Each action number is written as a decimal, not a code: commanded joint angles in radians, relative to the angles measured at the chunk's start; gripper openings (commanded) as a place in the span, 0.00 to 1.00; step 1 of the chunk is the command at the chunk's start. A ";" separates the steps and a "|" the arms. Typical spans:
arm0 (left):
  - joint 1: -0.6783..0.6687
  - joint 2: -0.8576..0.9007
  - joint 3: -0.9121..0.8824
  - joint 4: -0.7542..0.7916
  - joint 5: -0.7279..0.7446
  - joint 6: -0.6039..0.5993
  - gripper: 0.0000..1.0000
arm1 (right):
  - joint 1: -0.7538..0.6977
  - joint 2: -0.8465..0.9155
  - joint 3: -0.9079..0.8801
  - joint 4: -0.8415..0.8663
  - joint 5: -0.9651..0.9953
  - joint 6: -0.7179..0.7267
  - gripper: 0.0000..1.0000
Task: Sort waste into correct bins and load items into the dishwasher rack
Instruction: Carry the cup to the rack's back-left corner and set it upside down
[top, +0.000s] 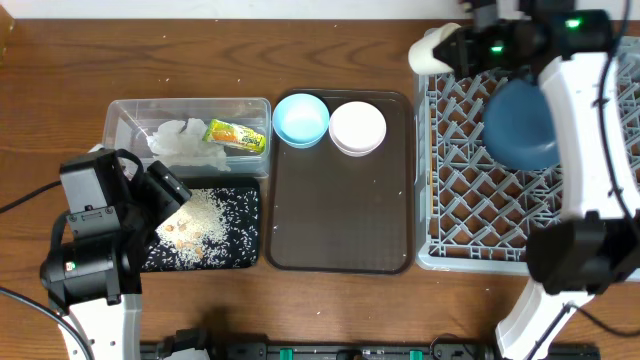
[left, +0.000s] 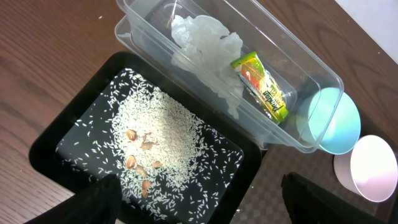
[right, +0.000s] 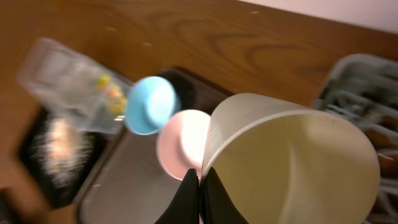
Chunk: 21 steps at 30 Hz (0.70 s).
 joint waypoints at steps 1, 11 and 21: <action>0.004 0.002 0.011 -0.003 -0.012 0.005 0.85 | -0.066 0.081 -0.015 -0.009 -0.441 -0.122 0.01; 0.004 0.002 0.011 -0.003 -0.012 0.005 0.85 | -0.121 0.254 -0.016 -0.006 -0.613 -0.219 0.01; 0.005 0.002 0.011 -0.003 -0.012 0.005 0.85 | -0.121 0.317 -0.016 0.000 -0.445 -0.234 0.01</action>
